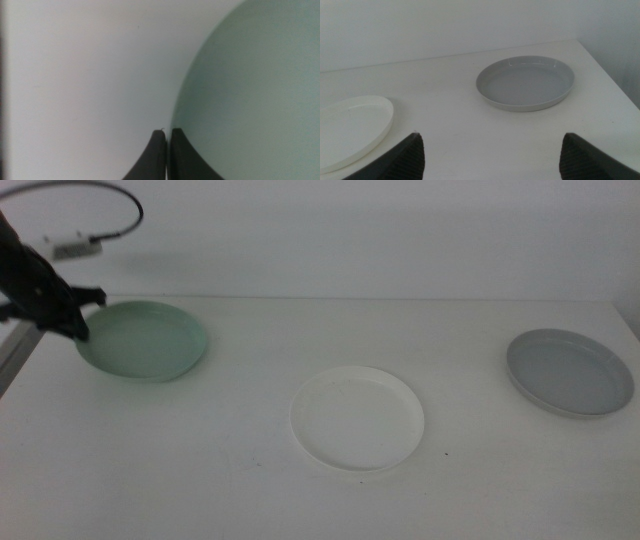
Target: Stack the three bowls on top of each other.
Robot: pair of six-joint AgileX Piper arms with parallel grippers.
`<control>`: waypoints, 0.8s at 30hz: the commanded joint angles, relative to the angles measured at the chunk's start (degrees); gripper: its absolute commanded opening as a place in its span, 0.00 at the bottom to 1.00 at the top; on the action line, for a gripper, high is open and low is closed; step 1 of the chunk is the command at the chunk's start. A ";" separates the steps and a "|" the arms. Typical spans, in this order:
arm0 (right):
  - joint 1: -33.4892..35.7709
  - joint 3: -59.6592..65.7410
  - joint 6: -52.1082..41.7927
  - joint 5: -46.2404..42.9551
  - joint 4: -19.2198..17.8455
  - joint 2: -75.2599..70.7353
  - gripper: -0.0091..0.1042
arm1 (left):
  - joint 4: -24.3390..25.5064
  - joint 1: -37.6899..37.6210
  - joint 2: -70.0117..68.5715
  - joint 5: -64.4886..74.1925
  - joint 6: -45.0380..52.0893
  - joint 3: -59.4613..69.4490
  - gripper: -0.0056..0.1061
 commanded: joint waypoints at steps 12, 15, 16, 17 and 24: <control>-0.45 0.19 0.03 -0.43 -0.31 -0.27 0.89 | -0.93 -4.55 -28.72 2.20 -0.72 13.75 0.03; -0.45 0.19 0.03 -0.43 -0.31 -0.27 0.89 | -1.03 -7.52 -33.12 2.81 -2.88 17.80 0.03; -0.45 0.19 0.03 -0.43 -0.31 -0.27 0.89 | -0.92 -8.79 -33.96 2.88 -3.35 18.59 0.03; -0.45 0.19 0.03 -0.43 -0.31 -0.27 0.89 | -0.92 -9.87 -34.43 3.21 -3.83 18.85 0.03; -0.45 0.19 0.03 -0.43 -0.31 -0.27 0.89 | 0.49 -20.62 -34.58 3.63 -8.95 18.85 0.03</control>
